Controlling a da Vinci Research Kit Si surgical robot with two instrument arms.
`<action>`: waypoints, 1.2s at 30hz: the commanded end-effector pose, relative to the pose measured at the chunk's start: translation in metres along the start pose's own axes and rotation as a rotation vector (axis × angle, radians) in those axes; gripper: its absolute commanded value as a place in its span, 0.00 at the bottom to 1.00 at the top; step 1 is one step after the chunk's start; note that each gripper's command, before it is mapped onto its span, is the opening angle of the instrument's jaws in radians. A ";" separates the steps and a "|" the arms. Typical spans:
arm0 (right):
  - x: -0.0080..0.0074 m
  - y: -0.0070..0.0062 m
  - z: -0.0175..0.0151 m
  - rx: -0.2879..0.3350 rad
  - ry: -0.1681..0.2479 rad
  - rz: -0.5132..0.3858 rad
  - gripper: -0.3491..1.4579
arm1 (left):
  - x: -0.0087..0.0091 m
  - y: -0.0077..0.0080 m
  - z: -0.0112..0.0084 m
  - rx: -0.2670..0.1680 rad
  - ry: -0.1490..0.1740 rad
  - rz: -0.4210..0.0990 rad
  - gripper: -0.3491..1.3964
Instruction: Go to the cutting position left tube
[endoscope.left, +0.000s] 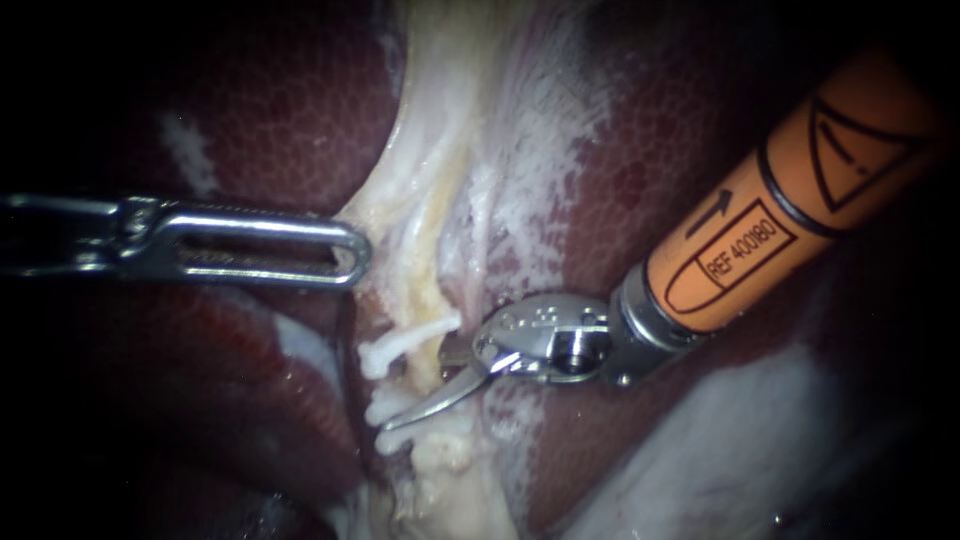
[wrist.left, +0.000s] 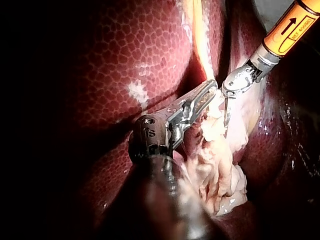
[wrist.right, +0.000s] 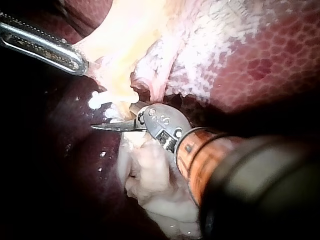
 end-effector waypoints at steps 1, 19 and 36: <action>0.0000 -0.0001 0.0000 0.001 -0.001 0.005 0.70 | 0.0000 0.0000 0.0000 0.000 0.000 0.000 0.00; -0.0003 0.0002 0.0001 0.002 -0.002 0.027 0.56 | 0.0000 0.0000 0.0001 0.000 0.000 0.000 0.00; -0.0001 0.0004 0.0002 0.004 -0.002 0.038 0.40 | 0.0000 0.0000 0.0001 0.000 0.000 0.000 0.00</action>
